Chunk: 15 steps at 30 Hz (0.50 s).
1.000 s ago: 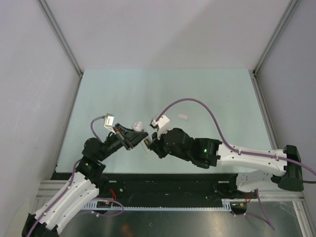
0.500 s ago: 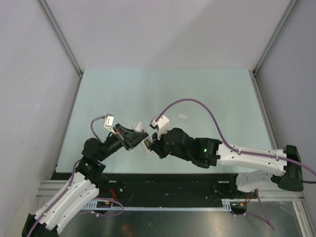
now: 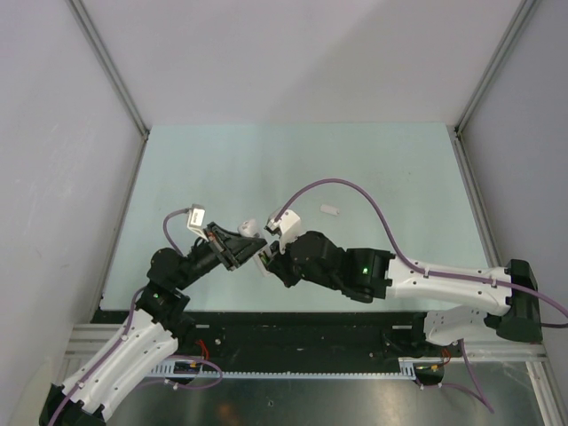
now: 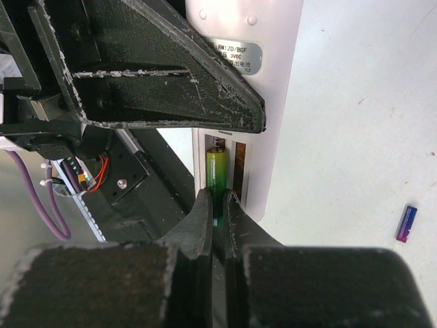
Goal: Load the batteries into the remote control
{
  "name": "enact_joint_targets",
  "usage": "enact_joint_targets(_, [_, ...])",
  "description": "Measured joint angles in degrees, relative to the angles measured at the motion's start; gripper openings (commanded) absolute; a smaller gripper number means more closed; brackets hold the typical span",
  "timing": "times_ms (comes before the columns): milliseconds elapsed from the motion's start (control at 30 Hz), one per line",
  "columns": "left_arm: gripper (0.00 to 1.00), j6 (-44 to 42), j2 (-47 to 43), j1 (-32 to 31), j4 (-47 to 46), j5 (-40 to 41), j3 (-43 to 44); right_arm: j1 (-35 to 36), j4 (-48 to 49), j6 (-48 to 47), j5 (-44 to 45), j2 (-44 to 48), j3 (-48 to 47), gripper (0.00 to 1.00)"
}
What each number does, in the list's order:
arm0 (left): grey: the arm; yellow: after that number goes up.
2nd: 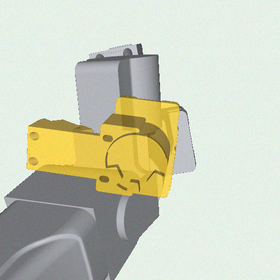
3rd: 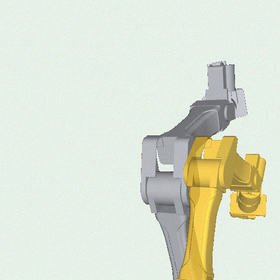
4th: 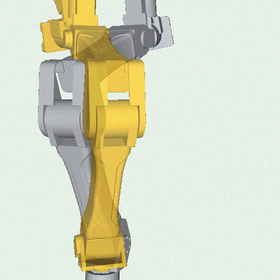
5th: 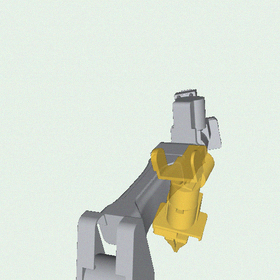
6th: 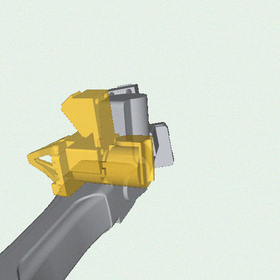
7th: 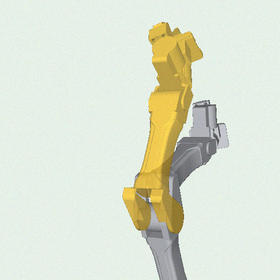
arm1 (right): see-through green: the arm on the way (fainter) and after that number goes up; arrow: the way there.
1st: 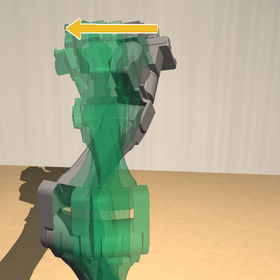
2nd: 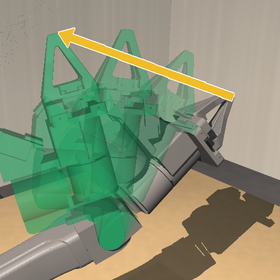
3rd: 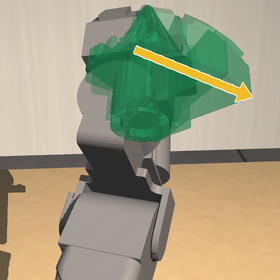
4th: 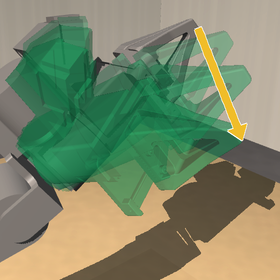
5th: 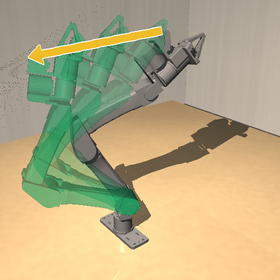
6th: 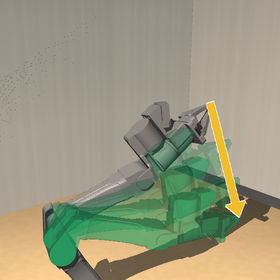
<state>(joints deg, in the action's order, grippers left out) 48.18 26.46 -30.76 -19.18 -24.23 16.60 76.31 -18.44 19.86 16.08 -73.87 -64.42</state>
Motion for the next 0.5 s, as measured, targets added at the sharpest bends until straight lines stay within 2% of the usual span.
enact_joint_targets(500, [0.00, 2.7, 0.0, -0.3, 0.0, 0.3, 0.0, -0.4, 1.3, -0.6, 0.3, -0.5, -0.2, 0.00])
